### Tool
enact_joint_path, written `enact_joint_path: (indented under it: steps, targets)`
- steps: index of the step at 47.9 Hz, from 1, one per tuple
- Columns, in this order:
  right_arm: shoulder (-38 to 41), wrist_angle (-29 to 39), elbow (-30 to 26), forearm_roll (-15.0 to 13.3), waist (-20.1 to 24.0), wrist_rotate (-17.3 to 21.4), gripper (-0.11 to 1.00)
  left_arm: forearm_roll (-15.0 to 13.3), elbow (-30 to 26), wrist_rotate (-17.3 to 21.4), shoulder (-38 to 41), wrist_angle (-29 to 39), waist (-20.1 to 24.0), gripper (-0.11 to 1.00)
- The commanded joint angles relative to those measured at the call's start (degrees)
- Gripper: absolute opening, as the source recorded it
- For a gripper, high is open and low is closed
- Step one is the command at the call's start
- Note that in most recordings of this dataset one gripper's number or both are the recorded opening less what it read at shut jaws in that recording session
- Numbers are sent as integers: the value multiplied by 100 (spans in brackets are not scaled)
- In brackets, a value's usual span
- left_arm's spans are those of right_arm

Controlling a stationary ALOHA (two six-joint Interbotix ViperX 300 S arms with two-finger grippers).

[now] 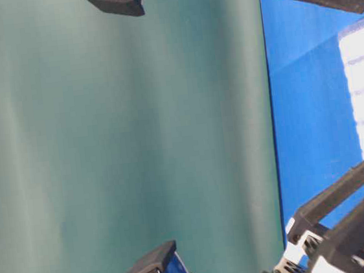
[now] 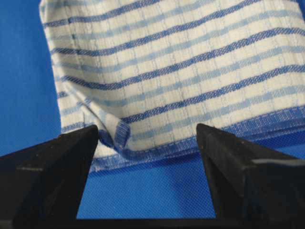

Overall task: Fold the blue towel.
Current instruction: 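Open both grippers and withdraw them sideways from the towel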

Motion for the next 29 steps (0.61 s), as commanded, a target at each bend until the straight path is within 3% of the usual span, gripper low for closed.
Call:
enact_joint_path:
  steps: [1,5,16,29]
  targets:
    - [-281,-53,-105,-26,18,-35,84,-9,-26,18,-352,149,-44,85]
    - [-519,-35,-70,-62,18,-105,83,0,-35,62,-624,475,-44,93]
    - [-1292,-9,105,-70,9,-492,83,35,35,105,-1696,1591,9,91]
    - [-2496,97,457,-70,-97,-1028,83,123,360,123,-2848,2065,97,91]
